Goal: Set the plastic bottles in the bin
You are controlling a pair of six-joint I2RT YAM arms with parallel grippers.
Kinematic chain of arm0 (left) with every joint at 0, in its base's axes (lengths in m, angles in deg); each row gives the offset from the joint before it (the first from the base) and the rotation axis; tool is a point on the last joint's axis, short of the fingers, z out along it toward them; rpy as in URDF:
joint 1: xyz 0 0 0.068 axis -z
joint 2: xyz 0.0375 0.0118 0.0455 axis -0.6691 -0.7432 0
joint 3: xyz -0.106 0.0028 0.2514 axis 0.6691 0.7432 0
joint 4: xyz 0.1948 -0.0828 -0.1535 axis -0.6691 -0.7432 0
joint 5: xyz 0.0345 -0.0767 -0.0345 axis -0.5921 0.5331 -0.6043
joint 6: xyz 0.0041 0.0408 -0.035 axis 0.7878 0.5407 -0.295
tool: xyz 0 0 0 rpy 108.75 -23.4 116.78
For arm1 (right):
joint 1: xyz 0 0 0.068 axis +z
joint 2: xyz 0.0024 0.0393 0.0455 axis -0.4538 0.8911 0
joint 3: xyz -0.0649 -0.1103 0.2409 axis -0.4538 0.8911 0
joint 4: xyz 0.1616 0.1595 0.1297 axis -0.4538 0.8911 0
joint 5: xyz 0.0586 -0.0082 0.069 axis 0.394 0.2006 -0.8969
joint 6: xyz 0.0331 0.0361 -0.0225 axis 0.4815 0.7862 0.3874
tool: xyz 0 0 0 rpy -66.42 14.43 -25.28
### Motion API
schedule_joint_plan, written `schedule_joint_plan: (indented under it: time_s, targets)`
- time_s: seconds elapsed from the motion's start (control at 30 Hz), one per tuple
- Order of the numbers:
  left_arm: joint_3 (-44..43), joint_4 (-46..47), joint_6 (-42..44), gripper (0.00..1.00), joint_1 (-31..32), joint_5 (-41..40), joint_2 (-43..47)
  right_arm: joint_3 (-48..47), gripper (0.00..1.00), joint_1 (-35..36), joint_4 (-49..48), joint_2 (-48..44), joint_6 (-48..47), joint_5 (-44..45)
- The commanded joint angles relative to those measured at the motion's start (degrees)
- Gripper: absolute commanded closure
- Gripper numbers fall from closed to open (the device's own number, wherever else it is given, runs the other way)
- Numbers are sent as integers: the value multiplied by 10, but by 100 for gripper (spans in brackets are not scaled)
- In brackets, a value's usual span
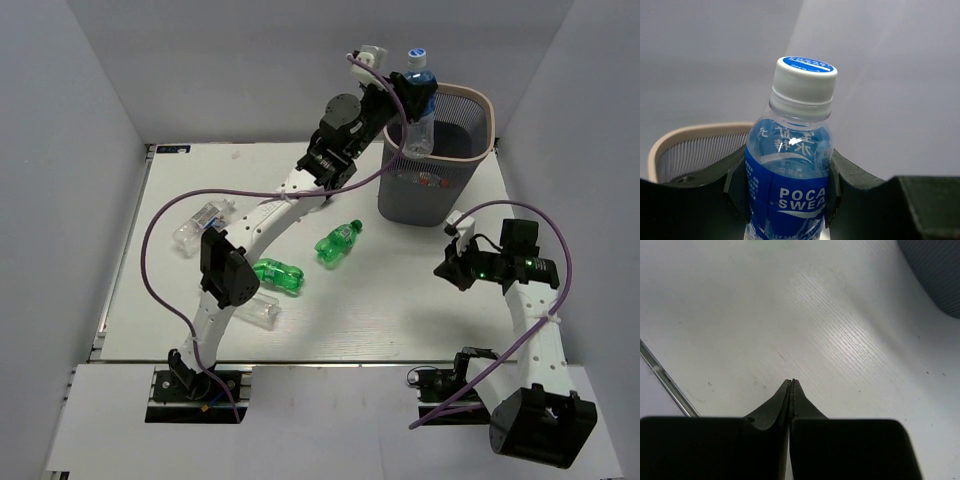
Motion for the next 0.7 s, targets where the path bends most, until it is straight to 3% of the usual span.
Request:
schedule_joint_plan:
  time_s: [0.0,0.13,0.33,0.4,0.43,0.47,0.53,0.57,0.67]
  targets:
    - [2,107,-106,83,-17,13,29,18,100,0,9,-20,-37,-16]
    - [4,155,-132,81,-24,-16,-9,34,100,0,11,-25,-42,-16]
    - [-73,150,-137,66,-24,-80,-94,44,97,0,-2,-38,-26,-21]
    - [-64,150,-145,58,-24,-91,-106,45,67,0,-8,-40,-21,-23]
    - [-64,150,-145,41,-24,-91,-106,44,57,0,-13,-41,-17,-22]
    - [-64,150,-145,33,-24,-91,-106,47,39,1,-15,-41,-14,-24]
    - [-58,150,-145,16,-24,-91,-112,51,18,2,-23,-40,-17,-34]
    - [-58,150,-145,0,-24,-91,-112,51,10,2,-25,-38,-20,-49]
    - [-72,144,-121,0,-24,-73,-100,63,10,10,-48,-31,-73,-121]
